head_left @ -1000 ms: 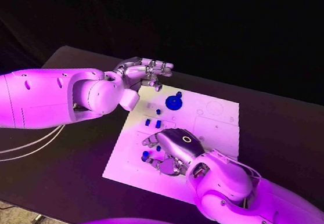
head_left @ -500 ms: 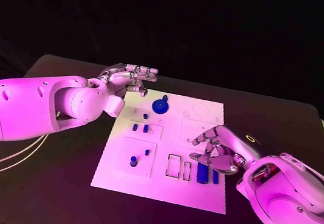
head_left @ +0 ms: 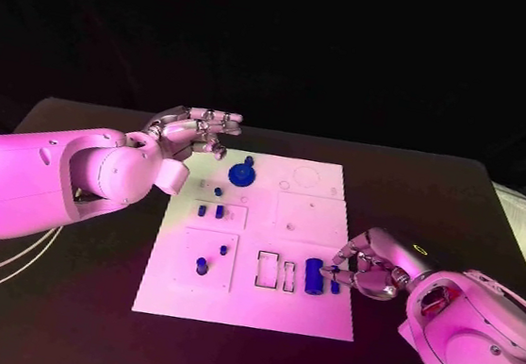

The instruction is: Assemble the parts on the task board

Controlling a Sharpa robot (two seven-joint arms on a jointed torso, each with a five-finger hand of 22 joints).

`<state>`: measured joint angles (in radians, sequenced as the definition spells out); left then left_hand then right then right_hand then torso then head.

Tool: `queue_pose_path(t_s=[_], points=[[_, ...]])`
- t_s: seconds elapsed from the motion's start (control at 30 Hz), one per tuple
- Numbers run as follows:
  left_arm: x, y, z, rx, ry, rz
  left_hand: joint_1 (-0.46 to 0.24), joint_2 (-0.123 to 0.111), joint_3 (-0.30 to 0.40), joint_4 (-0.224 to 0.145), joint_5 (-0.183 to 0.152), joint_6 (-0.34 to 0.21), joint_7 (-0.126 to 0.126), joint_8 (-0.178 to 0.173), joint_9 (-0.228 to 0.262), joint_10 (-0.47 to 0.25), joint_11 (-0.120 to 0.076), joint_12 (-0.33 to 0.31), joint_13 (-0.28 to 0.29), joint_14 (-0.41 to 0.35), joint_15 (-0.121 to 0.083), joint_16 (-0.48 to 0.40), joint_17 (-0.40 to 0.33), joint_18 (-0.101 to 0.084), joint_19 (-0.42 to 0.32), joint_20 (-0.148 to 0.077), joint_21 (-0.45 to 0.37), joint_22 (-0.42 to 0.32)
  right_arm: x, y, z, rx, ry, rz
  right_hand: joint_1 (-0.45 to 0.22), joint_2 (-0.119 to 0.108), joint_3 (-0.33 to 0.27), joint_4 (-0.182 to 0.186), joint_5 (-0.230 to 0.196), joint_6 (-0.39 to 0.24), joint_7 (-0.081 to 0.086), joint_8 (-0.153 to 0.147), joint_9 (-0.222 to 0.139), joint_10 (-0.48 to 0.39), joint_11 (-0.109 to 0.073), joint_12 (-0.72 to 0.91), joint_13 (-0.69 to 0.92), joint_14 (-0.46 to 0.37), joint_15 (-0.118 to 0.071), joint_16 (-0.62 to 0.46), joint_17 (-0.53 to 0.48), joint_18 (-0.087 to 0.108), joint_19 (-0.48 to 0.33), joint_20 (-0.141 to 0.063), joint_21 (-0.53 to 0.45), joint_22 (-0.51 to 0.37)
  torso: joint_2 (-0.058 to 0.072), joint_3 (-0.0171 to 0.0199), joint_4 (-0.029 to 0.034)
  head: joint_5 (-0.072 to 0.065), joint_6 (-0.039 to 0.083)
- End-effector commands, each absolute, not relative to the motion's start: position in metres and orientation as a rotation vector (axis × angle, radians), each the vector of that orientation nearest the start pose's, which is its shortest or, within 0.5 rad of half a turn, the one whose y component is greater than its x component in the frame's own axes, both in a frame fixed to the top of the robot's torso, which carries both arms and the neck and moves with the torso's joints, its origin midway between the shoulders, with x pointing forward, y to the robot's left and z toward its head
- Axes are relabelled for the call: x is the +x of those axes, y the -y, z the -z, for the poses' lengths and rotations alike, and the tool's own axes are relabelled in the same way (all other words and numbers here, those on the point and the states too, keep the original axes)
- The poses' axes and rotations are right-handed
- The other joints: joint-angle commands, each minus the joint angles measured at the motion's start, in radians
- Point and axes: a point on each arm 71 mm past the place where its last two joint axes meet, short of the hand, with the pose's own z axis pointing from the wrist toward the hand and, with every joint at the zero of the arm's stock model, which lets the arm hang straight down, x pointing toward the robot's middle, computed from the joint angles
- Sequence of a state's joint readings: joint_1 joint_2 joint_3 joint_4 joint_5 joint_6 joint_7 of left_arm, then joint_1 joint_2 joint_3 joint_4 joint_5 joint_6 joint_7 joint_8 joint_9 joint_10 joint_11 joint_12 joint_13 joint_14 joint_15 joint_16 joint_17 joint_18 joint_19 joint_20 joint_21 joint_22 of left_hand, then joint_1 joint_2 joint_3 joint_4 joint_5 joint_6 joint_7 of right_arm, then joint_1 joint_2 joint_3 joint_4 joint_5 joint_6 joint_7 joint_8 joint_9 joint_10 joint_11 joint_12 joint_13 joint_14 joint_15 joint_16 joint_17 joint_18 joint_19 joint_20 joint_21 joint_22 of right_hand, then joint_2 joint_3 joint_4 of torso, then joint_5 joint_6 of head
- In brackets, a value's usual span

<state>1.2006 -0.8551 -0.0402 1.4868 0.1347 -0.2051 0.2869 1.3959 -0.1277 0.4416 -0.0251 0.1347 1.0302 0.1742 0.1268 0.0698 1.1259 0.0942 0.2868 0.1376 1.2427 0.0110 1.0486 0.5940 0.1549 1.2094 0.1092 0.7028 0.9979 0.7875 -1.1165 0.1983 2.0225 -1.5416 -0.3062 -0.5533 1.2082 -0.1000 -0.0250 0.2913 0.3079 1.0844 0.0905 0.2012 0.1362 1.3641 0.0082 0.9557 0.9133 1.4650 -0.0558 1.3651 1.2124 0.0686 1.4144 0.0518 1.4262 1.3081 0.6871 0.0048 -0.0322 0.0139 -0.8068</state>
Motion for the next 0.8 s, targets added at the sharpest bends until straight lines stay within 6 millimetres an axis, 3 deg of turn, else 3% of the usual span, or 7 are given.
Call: queue_pose_path(t_s=[0.03, 0.3, 0.47, 0.8], points=[[0.494, -0.220, 0.189, -1.307, -1.501, 1.601, 0.007, 0.004, -0.005, 0.002, 0.000, -0.002, 0.000, 0.003, -0.001, -0.008, 0.000, 0.004, 0.001, -0.006, 0.000, -0.003, -0.001, 0.017, -0.008, 0.003, -0.006, -0.001, 0.352, 0.210, 0.226, 0.141, -1.939, -0.472, 0.002, 0.012, -0.010, -0.001, 0.004, -0.003, -0.003, 0.007, 0.005, -0.009, -0.002, 0.008, 0.013, 0.051, -0.006, 0.004, 0.004, -0.012, 0.005, -0.001, 0.006, 0.034, -0.001, -0.0009, 0.0008, -0.001, -0.003], [0.494, -0.221, 0.189, -1.308, -1.501, 1.600, 0.006, 0.004, -0.007, 0.002, 0.000, -0.003, 0.000, 0.004, -0.001, -0.010, 0.001, 0.005, 0.001, -0.007, 0.000, -0.004, -0.003, 0.017, -0.008, 0.003, -0.008, -0.002, 0.355, 0.199, 0.233, 0.120, -1.940, -0.480, 0.007, 0.022, -0.025, -0.001, 0.007, -0.007, -0.004, 0.015, 0.013, -0.010, -0.002, 0.020, 0.037, 0.053, -0.006, 0.012, 0.015, -0.013, 0.008, -0.001, 0.010, 0.040, 0.001, -0.0013, 0.0012, 0.007, -0.008], [0.494, -0.221, 0.189, -1.308, -1.502, 1.599, 0.006, 0.004, -0.007, 0.002, 0.000, -0.003, 0.000, 0.004, -0.002, -0.010, 0.001, 0.005, 0.001, -0.007, 0.000, -0.004, -0.003, 0.017, -0.008, 0.003, -0.008, -0.003, 0.357, 0.196, 0.238, 0.098, -1.949, -0.471, 0.011, 0.026, -0.031, -0.001, 0.011, -0.008, -0.004, 0.018, 0.016, -0.009, -0.002, 0.026, 0.048, 0.054, -0.006, 0.016, 0.021, -0.014, 0.010, -0.001, 0.012, 0.044, 0.000, -0.0030, 0.0020, 0.008, -0.011], [0.494, -0.221, 0.189, -1.310, -1.506, 1.598, 0.004, 0.004, -0.009, 0.003, 0.000, -0.004, 0.000, 0.004, -0.002, -0.011, 0.001, 0.006, 0.001, -0.007, 0.000, -0.004, -0.004, 0.017, -0.009, 0.003, -0.009, -0.003, 0.359, 0.193, 0.249, 0.022, -1.985, -0.427, 0.016, 0.032, -0.046, -0.001, 0.009, -0.005, -0.006, 0.030, 0.026, -0.006, -0.003, 0.041, 0.074, 0.056, -0.007, 0.025, 0.035, -0.016, 0.014, -0.001, 0.017, 0.052, 0.001, -0.0030, 0.0067, 0.009, -0.017]])
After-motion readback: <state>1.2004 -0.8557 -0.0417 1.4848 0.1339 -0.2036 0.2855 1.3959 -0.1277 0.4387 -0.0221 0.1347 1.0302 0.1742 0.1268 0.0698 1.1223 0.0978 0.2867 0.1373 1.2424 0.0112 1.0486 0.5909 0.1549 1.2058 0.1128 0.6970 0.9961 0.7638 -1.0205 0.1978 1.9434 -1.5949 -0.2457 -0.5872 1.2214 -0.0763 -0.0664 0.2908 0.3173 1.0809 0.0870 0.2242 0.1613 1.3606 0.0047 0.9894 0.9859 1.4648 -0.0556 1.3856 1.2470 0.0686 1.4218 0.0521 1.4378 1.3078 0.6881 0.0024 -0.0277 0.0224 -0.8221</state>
